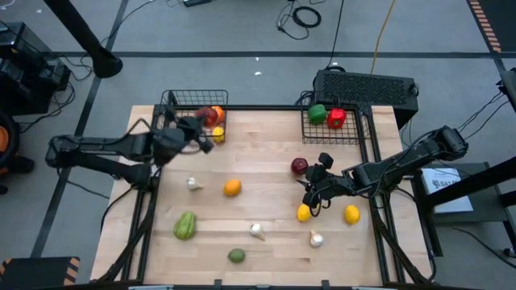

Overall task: Sort produce into baskets
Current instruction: Put the left red apple in the left basket

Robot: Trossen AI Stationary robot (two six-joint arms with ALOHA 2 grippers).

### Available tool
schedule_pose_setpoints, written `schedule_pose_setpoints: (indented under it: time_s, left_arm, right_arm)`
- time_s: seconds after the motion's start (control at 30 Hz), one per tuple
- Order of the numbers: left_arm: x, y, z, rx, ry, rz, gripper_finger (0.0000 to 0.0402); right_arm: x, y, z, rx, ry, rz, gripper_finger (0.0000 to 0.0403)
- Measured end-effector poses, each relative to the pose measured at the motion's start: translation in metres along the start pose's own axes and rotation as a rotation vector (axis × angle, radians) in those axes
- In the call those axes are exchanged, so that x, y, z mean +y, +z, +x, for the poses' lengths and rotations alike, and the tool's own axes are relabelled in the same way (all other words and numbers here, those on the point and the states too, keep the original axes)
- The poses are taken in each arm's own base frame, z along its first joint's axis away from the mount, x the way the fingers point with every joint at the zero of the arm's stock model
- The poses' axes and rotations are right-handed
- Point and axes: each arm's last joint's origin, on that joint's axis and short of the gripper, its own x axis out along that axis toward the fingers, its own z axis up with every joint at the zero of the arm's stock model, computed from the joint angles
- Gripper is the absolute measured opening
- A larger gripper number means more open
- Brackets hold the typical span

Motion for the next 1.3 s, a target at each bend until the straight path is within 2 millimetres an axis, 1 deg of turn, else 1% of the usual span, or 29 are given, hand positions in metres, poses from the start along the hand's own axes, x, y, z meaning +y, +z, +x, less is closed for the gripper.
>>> schedule_pose_setpoints:
  time_s: [0.13, 0.3, 0.43, 0.53, 0.63, 0.8, 1.03, 1.17, 1.3]
  left_arm:
    - [0.023, -0.004, 0.019, 0.047, 0.045, -0.013, 0.0015]
    - [0.047, -0.013, 0.044, 0.103, 0.022, -0.060, 0.0015]
    - [0.066, -0.027, 0.062, 0.194, 0.027, -0.079, 0.0015]
    - [0.075, -0.039, 0.075, 0.279, 0.019, -0.088, 0.0015]
    - [0.081, -0.049, 0.089, 0.338, 0.018, -0.121, 0.0015]
    - [0.086, -0.068, 0.112, 0.442, 0.033, -0.128, 0.0015]
    - [0.082, -0.091, 0.140, 0.560, 0.019, -0.123, 0.0015]
    - [0.080, -0.101, 0.150, 0.602, 0.019, -0.118, 0.0015]
    - [0.080, -0.109, 0.156, 0.637, 0.022, -0.116, 0.0021]
  right_arm:
    - [0.000, 0.000, 0.000, 0.001, 0.004, 0.012, 0.0153]
    - [0.000, 0.000, 0.000, 0.001, 0.004, 0.033, 0.0153]
    - [0.000, 0.000, 0.000, 0.000, 0.004, 0.041, 0.0153]
    - [0.000, 0.000, 0.000, 0.000, 0.004, 0.040, 0.0153]
    - [0.000, 0.000, 0.000, 0.001, 0.004, 0.036, 0.0153]
    - [0.000, 0.000, 0.000, 0.001, 0.004, 0.034, 0.0153]
    - [0.000, 0.000, 0.000, 0.001, 0.004, 0.033, 0.0153]
    - [0.000, 0.000, 0.000, 0.001, 0.004, 0.033, 0.0153]
    - [0.000, 0.000, 0.000, 0.001, 0.004, 0.033, 0.0153]
